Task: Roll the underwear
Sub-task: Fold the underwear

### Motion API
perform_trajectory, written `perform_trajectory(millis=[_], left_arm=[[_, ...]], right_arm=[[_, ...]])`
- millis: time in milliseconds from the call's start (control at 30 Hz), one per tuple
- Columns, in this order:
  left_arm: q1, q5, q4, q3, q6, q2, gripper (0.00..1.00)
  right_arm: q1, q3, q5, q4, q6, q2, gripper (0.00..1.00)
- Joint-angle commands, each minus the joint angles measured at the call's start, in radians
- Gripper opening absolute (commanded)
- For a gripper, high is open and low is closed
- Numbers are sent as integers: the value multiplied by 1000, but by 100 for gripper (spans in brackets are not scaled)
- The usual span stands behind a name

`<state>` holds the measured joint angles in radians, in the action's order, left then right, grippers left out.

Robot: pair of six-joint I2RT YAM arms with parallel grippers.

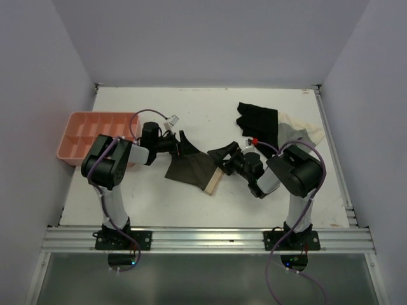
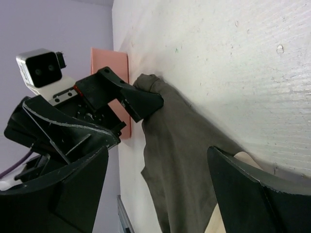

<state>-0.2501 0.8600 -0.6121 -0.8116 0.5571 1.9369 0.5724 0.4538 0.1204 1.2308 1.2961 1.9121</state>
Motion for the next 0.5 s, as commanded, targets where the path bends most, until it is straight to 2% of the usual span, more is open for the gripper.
perform_trajectory(millis=[0, 167, 233, 367, 467], left_arm=[[11, -16, -2, -12, -22, 20, 93], [17, -27, 12, -11, -31, 25, 92], [20, 17, -17, -5, -19, 14, 92], [20, 114, -110, 9, 3, -82, 90], [17, 123, -103, 3, 13, -130, 86]], right_arm=[[1, -44, -102, -16, 20, 62, 88], [1, -72, -117, -17, 74, 119, 89], [0, -69, -117, -19, 78, 123, 89], [1, -53, -99, -31, 71, 125, 88], [1, -47, -90, -36, 66, 119, 88]])
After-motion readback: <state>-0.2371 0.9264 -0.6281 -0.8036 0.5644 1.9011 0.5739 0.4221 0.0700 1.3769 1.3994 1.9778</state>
